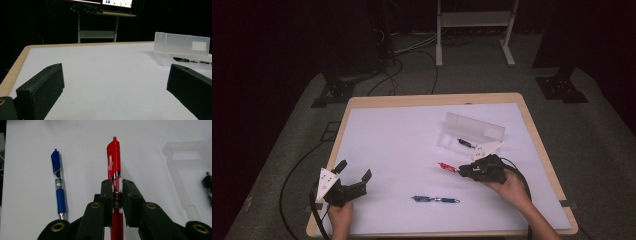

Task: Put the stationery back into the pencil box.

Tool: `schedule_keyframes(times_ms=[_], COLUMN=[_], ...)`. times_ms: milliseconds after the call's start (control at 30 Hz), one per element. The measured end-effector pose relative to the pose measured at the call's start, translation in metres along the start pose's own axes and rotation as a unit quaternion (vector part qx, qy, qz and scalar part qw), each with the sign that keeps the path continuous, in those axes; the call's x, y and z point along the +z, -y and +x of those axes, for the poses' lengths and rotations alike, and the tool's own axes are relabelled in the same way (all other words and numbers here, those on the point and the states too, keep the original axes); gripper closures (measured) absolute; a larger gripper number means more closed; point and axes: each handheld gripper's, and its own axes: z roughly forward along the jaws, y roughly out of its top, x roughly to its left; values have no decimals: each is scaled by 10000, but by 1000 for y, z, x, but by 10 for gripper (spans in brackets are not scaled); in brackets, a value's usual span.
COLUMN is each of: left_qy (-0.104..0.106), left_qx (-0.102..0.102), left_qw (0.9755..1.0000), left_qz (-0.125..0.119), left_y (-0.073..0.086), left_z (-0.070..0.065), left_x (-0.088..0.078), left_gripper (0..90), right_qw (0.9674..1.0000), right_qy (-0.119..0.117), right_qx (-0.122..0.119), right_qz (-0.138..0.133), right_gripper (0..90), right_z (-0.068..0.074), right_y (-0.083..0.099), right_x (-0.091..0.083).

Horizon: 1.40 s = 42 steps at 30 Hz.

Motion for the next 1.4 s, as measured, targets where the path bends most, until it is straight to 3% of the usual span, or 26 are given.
schedule_keyframes(times_ms=[367,867,1000,1167,1400], left_qy=[10,20,42,37,31], left_qx=[-19,-26,-50,-49,-40], left_qw=[10000,10000,10000,10000,10000], left_qz=[9,3,-3,-16,-16], left_y=[0,0,0,0,0], left_z=[1,1,1,1,1], left_x=[0,0,0,0,0], left_gripper=[3,4,4,4,4], right_qw=[9997,9986,9982,9972,9964], right_qy=[255,509,571,607,656], right_qx=[-12,89,129,366,459], right_qz=[60,136,152,227,288], right_gripper=[787,786,787,787,787], right_z=[-20,-50,-59,-75,-86], right_y=[-20,-33,-32,-23,-15], right_x=[-12,-18,-16,-12,-9])
